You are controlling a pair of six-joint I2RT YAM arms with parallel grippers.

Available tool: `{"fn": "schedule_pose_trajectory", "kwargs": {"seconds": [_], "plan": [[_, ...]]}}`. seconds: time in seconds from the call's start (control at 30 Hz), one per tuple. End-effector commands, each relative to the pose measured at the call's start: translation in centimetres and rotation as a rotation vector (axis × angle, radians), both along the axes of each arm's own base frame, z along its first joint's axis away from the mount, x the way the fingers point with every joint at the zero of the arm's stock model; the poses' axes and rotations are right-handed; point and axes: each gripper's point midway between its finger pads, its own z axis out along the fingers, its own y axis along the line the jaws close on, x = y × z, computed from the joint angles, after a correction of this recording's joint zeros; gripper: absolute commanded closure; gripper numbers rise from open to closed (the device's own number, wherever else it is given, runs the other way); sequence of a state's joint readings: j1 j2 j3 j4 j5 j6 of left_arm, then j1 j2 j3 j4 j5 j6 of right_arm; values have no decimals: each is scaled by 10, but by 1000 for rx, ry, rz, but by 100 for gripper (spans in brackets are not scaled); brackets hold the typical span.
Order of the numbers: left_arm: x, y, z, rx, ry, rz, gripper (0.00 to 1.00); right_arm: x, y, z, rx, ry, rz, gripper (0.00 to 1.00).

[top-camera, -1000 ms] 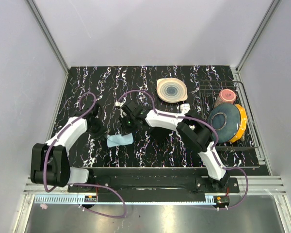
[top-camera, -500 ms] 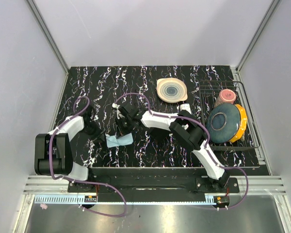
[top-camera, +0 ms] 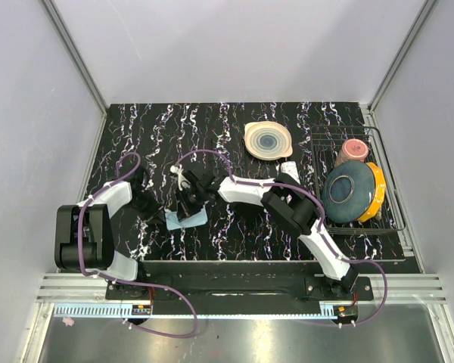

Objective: Organize the sunglasses
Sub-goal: Smooth out the folded cleaning cloth at the center of the board.

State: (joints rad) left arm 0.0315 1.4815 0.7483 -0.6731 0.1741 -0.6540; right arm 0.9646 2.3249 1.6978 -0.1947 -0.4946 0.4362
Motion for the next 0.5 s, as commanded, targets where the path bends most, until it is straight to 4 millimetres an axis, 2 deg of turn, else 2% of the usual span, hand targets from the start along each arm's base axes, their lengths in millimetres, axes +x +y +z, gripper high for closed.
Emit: {"fn": "schedule_pose_trajectory", "kwargs": {"seconds": [0.0, 0.17, 0.27, 0.37, 0.4, 0.47], "plan": [[1, 21, 6, 115, -33, 48, 83, -19, 16, 35, 122, -25, 114, 93], [0, 44, 25, 242, -88, 107, 82, -26, 14, 35, 117, -36, 135, 92], [-1, 49, 36, 267, -128, 118, 78, -19, 9, 38, 91, -76, 108, 91], [-1, 38, 39, 213, -163, 74, 71, -5, -1, 44, 26, -128, 23, 88], [3, 28, 40, 157, -186, 51, 68, 7, -9, 40, -22, -157, -49, 86], [-1, 20, 35, 120, -180, 25, 62, 21, -24, 48, -60, -178, -131, 79]]}}
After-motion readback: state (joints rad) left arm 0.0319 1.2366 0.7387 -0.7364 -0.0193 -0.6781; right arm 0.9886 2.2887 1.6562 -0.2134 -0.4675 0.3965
